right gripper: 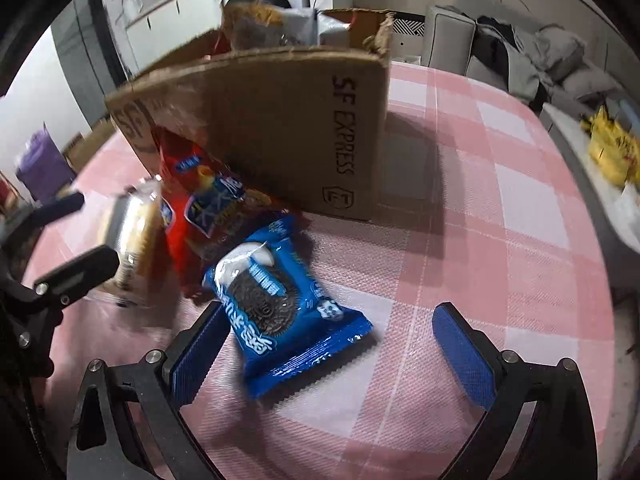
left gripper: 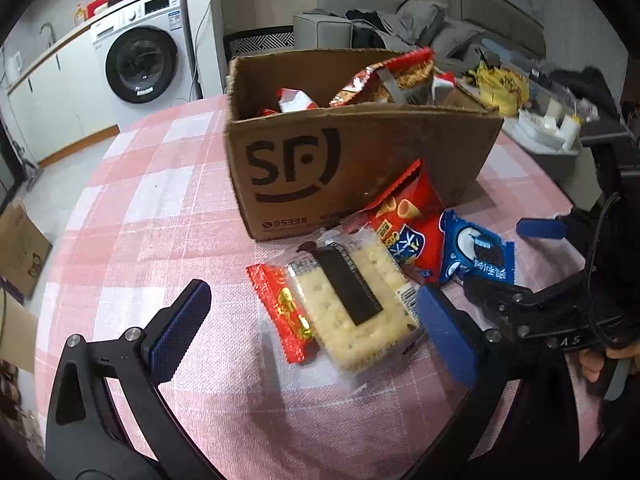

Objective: Organize snacks
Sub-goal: 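Lower the left gripper onto the cracker pack while the right closes on the blue Oreo pack, then lift the cracker pack with the left gripper while the right lifts the blue Oreo pack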

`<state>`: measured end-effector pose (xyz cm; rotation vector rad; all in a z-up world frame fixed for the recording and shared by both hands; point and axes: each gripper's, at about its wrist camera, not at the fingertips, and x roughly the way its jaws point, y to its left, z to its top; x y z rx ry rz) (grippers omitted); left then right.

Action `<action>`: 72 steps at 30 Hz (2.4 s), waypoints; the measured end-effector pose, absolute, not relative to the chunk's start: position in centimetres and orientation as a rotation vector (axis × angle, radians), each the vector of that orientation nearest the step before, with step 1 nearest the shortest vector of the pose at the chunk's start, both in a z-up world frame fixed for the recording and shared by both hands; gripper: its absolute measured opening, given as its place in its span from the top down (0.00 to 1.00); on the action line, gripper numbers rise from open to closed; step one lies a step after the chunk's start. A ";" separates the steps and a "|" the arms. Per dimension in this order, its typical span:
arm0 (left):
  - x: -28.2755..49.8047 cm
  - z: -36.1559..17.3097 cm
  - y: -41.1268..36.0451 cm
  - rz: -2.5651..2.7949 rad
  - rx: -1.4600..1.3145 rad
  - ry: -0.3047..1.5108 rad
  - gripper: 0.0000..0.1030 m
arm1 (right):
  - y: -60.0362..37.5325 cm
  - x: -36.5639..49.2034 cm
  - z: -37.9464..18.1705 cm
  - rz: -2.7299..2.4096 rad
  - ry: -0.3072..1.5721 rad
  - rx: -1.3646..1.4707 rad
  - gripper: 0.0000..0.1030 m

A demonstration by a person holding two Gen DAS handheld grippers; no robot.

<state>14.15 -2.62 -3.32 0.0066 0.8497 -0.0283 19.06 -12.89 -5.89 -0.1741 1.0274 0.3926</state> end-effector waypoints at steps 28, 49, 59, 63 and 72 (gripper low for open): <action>13.3 -6.4 -0.5 0.028 -0.009 1.008 0.01 | -13.8 19.8 -6.5 0.406 1.017 -0.166 0.01; 9.7 -7.6 1.8 -0.150 -0.110 1.053 0.01 | -14.6 15.0 -5.4 0.453 0.991 -0.112 0.41; 9.9 -8.2 -0.5 -0.164 0.054 1.036 0.18 | -14.5 14.7 -5.3 0.453 0.993 -0.101 0.41; 9.5 -7.8 -0.8 -0.196 0.061 1.016 0.37 | -14.6 14.7 -5.2 0.463 0.991 -0.079 0.42; 8.9 -6.6 0.0 -0.206 -0.007 0.965 0.39 | -14.5 13.8 -4.9 0.487 0.977 -0.058 0.43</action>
